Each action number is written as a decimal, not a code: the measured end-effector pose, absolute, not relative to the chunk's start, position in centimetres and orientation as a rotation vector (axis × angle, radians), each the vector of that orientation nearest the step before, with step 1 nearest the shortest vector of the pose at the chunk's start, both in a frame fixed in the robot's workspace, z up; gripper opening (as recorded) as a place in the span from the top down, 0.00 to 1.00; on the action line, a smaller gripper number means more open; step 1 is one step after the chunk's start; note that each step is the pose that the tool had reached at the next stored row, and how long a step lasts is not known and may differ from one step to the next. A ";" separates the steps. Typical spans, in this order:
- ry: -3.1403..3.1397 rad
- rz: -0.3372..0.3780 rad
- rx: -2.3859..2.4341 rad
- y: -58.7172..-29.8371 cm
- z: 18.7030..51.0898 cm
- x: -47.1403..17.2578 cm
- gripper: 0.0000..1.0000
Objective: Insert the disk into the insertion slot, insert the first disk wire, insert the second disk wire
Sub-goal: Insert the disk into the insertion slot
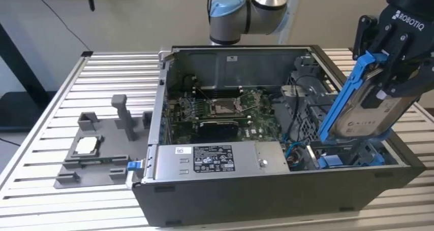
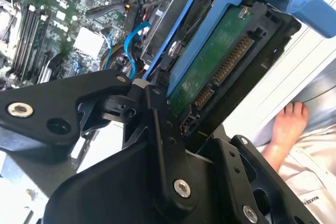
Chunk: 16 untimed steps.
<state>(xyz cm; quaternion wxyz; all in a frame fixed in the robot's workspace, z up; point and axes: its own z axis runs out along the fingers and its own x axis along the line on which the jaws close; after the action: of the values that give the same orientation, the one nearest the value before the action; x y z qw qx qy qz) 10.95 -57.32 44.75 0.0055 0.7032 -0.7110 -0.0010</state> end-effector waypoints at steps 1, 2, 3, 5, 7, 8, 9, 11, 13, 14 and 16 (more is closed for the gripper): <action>-2.226 -0.003 2.201 -57.3 44.6 10.9 0.67; -2.226 -0.003 2.201 -57.3 44.5 10.9 0.67; -2.226 -0.003 2.201 -57.3 44.4 10.9 0.67; -2.226 -0.003 2.201 -57.3 44.2 10.9 0.67; -2.226 -0.003 2.201 -57.3 43.9 10.9 0.67; -2.226 -0.003 2.201 -57.3 43.8 10.9 0.67; -2.226 -0.003 2.201 -57.3 43.7 10.9 0.67; -2.226 -0.003 2.201 -57.3 43.4 11.0 0.67; -2.226 -0.003 2.201 -57.3 43.2 11.0 0.67; -2.226 -0.003 2.201 -57.3 43.0 11.0 0.67; -2.226 -0.003 2.201 -57.3 42.8 11.0 0.67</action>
<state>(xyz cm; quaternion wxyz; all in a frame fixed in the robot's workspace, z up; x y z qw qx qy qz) 10.98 -57.33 42.79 0.0054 0.7031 -0.7110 -0.0011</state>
